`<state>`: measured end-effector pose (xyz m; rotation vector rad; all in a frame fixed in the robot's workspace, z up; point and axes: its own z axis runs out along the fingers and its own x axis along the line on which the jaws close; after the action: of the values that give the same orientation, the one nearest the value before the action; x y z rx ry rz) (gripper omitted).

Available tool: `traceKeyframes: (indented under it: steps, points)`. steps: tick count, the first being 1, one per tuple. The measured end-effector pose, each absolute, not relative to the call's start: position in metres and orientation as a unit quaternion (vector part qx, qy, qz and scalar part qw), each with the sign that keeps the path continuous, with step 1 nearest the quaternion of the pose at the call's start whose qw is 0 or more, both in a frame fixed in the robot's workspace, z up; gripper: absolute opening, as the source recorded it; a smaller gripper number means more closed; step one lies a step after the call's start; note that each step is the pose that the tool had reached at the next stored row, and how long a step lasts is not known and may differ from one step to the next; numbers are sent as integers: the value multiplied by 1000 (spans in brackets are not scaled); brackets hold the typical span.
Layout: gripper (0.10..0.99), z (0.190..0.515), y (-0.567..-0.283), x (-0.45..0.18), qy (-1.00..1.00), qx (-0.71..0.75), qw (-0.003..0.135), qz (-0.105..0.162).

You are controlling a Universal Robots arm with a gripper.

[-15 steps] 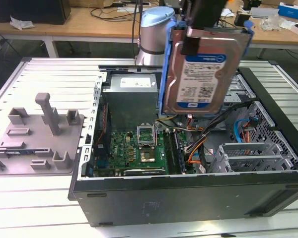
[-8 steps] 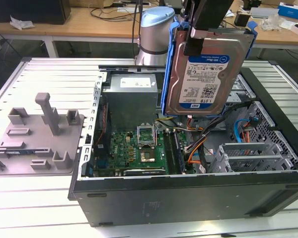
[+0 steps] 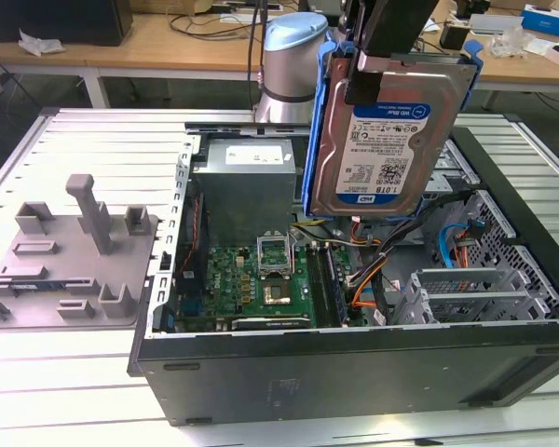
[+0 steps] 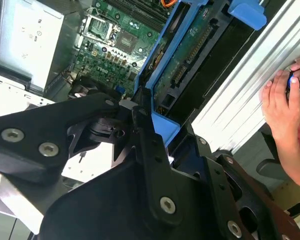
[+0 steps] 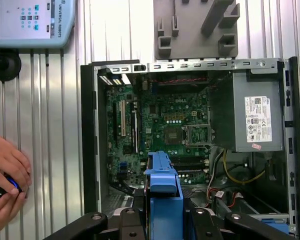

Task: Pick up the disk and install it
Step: 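Insert the disk into the insertion slot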

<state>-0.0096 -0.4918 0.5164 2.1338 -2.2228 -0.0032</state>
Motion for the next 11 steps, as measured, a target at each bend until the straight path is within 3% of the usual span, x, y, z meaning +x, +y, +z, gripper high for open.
traceKeyframes:
  steps: [1,4,8,11]
  points:
    - [365,516,-495,-10,-721,693,21,-11]
    - [365,515,-497,-9,-721,692,29,-20]
    - [365,515,-497,-9,-721,692,29,-20]
    - [365,515,-497,-9,-721,693,16,-9]
